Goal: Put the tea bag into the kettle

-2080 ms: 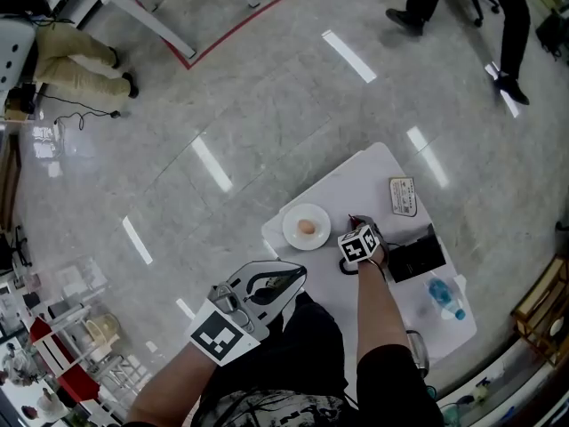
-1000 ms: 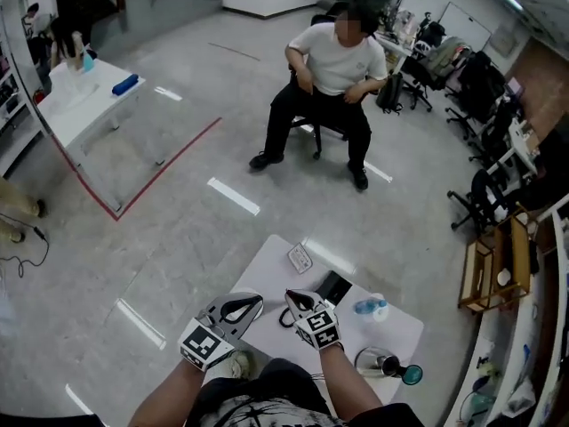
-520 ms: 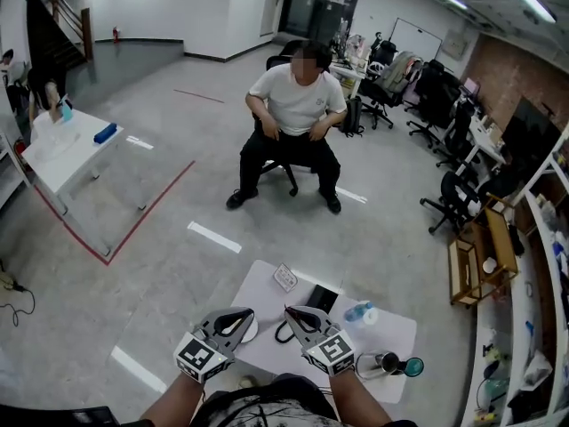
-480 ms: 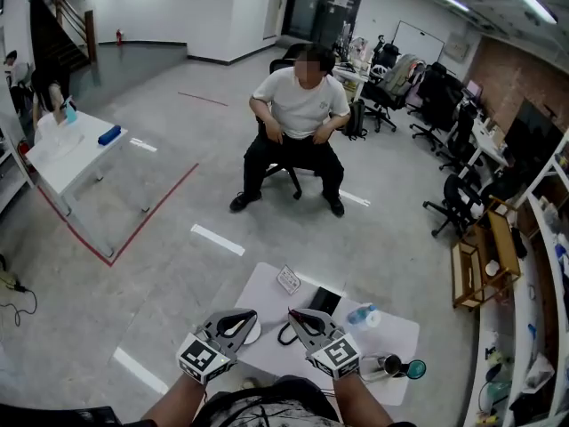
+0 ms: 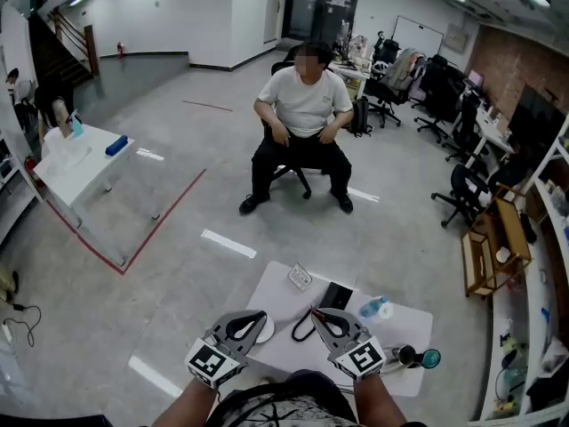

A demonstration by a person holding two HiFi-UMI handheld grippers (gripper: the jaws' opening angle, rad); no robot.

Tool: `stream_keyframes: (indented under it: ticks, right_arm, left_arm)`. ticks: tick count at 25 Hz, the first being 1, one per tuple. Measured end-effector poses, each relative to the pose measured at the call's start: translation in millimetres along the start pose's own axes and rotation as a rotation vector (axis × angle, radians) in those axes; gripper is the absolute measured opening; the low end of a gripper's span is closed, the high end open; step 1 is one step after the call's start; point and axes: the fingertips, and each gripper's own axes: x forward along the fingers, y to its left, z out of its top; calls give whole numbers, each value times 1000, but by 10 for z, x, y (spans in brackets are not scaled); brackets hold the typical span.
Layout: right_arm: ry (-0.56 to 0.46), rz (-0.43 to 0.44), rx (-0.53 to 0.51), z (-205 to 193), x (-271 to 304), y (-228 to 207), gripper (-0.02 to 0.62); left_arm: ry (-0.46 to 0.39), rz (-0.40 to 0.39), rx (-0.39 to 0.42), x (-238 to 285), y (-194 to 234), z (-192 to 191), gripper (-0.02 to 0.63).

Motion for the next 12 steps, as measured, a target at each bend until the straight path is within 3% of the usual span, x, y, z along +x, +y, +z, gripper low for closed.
stream_keyframes:
  ticks: [7,12]
  right_arm:
    - [6,-46,-13,-1,-246,-108,18]
    - [7,-140,-2,-106,-623,-378,18]
  left_arm:
    - [-17,-56,-53,241,-224,-12,6]
    - [-3,-148,-44,631,-486,-16,7]
